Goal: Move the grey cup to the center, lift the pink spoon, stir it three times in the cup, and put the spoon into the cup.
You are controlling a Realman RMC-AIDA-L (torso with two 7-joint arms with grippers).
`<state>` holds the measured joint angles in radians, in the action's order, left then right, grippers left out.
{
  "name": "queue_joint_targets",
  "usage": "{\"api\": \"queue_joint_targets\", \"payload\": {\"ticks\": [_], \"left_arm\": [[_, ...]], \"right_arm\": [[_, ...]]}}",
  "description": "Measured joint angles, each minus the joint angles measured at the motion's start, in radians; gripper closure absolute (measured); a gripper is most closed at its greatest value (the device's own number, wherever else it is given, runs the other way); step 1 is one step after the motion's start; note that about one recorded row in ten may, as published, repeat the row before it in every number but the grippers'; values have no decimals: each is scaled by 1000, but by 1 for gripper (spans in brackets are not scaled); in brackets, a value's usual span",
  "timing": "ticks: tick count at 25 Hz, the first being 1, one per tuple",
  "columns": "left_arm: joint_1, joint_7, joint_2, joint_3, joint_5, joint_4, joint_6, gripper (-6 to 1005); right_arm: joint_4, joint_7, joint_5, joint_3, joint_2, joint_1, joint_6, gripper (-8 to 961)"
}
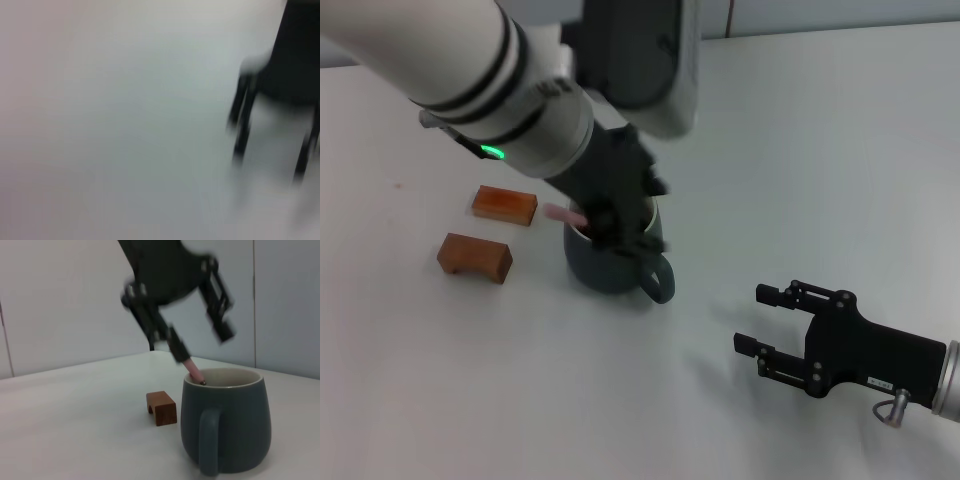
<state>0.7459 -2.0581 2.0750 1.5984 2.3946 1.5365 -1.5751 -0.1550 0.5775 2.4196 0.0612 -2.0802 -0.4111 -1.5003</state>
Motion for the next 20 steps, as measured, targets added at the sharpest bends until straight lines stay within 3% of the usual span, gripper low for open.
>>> {"api": "queue_joint_targets", "payload": {"ticks": [1, 5, 6, 7, 11, 12, 15, 16, 17, 19, 20], "left_arm": [[0, 0, 0, 0, 0, 0, 0, 661], [-140, 185, -4, -103, -379, 3, 146, 483], [-140, 185, -4, -103, -379, 3, 146, 476], [-261, 318, -4, -102, -571, -5, 272, 469], [-332, 413, -4, -102, -710, -19, 323, 440], [-396, 519, -4, -109, -875, -58, 337, 433], [-477, 705, -5, -126, -1143, -164, 325, 432], [-477, 705, -5, -126, -1143, -164, 325, 432], [-520, 820, -6, -138, -1321, -282, 280, 432], [-541, 892, -7, -150, -1441, -405, 220, 431], [-548, 938, -8, -172, -1515, -555, 172, 431]], "right_arm": [[0, 0, 0, 0, 0, 0, 0, 296], [0, 0, 0, 0, -1, 0, 3, 296], [0, 0, 0, 0, -1, 0, 3, 296], [0, 0, -1, 0, -1, 0, 4, 296], [0, 0, -1, 0, -1, 0, 4, 296], [0, 0, -1, 0, -1, 0, 4, 296], [0, 0, -1, -2, -1, -1, 4, 296], [0, 0, -1, -2, -1, -1, 4, 296], [0, 0, -1, -5, -1, -2, 5, 296], [0, 0, -1, -7, -1, -2, 5, 296], [0, 0, -1, -8, -1, -2, 5, 296]]}}
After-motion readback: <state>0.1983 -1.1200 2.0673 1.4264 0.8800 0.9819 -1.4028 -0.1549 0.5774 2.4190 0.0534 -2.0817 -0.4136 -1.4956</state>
